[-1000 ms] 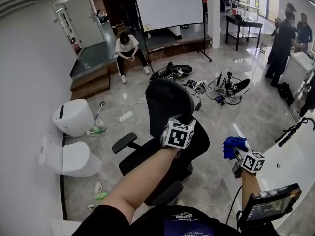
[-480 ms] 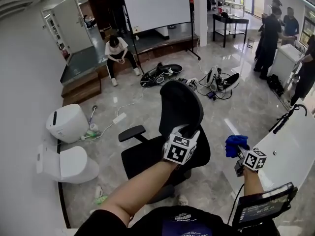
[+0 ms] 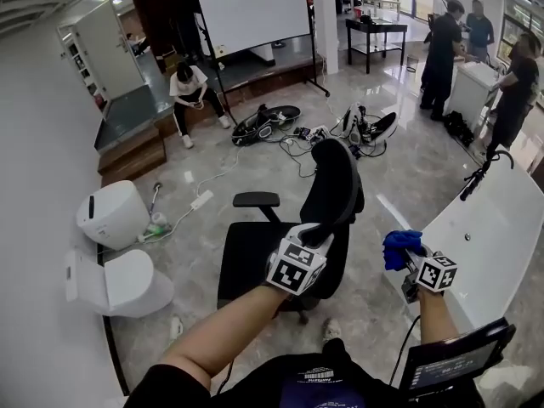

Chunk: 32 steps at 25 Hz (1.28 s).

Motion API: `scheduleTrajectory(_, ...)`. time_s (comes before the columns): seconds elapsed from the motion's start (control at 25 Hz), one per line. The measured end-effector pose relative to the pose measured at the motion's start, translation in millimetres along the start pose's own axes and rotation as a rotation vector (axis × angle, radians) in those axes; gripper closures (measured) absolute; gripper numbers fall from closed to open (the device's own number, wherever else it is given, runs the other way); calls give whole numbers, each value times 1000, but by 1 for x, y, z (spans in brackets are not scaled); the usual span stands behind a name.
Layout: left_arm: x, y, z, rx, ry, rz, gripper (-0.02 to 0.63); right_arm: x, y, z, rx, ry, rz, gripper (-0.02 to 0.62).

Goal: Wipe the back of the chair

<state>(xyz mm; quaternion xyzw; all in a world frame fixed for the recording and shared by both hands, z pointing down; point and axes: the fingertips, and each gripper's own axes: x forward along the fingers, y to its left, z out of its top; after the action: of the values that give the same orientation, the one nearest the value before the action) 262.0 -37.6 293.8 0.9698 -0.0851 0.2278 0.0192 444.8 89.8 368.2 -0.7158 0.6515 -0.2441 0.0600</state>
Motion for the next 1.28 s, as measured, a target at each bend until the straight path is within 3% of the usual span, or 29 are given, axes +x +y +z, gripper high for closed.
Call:
scheduleTrajectory(0.24, -62, -13, -33, 21, 44, 13, 499, -20, 34, 10, -84, 17, 133, 531)
scheduleTrajectory(0.56, -114, 12, -68, 67, 74, 78, 483, 9, 87, 47, -306, 41, 417, 531)
scheduleTrajectory(0.68, -128, 15, -75, 48, 93, 134, 467, -2, 139, 68, -479, 6, 557, 531)
scheduleTrajectory(0.8, -136, 24, -77, 19, 86, 178, 450, -11, 206, 90, -727, -55, 642, 531)
scheduleTrajectory(0.92, -145, 27, -82, 8, 78, 180, 440, -22, 284, 61, -1052, -59, 719, 531)
scheduleTrajectory(1.0, -152, 27, -85, 14, 72, 174, 440, -21, 335, 31, -1263, -79, 721, 531)
scheduleTrajectory(1.08, -156, 30, -85, 14, 61, 170, 440, -13, 369, 12, -1406, -102, 676, 531)
scheduleTrajectory(1.16, -161, 36, -88, 10, 54, 160, 439, -7, 384, 4, -1445, -97, 646, 528)
scheduleTrajectory(1.28, -165, 38, -92, 29, 52, 120, 439, -9, 378, 7, -1402, -77, 632, 526)
